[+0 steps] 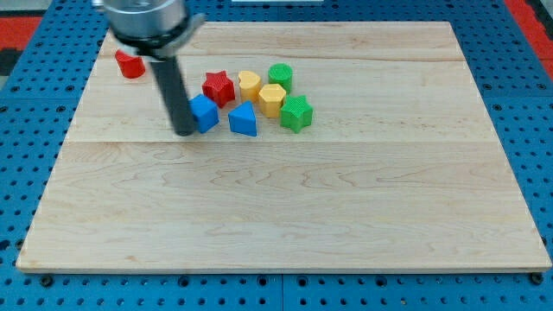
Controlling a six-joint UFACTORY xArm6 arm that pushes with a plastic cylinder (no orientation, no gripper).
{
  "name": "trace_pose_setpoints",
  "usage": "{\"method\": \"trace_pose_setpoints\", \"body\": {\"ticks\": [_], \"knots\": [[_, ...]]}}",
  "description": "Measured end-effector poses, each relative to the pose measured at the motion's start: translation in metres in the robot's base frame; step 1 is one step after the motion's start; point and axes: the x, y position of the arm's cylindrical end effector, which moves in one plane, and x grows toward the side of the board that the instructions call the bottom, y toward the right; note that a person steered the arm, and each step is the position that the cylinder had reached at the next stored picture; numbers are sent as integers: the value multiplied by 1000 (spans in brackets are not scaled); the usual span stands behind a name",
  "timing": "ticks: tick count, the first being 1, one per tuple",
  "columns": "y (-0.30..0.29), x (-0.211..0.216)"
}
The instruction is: Push the red circle into the group of blocks
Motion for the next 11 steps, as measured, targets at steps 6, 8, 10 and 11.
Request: {"method": "trace_pose_setpoints", "body": {"ticks": [6,8,10,11], "knots": [[-82,-187],[-26,-147],[9,-131],[9,-131]]}}
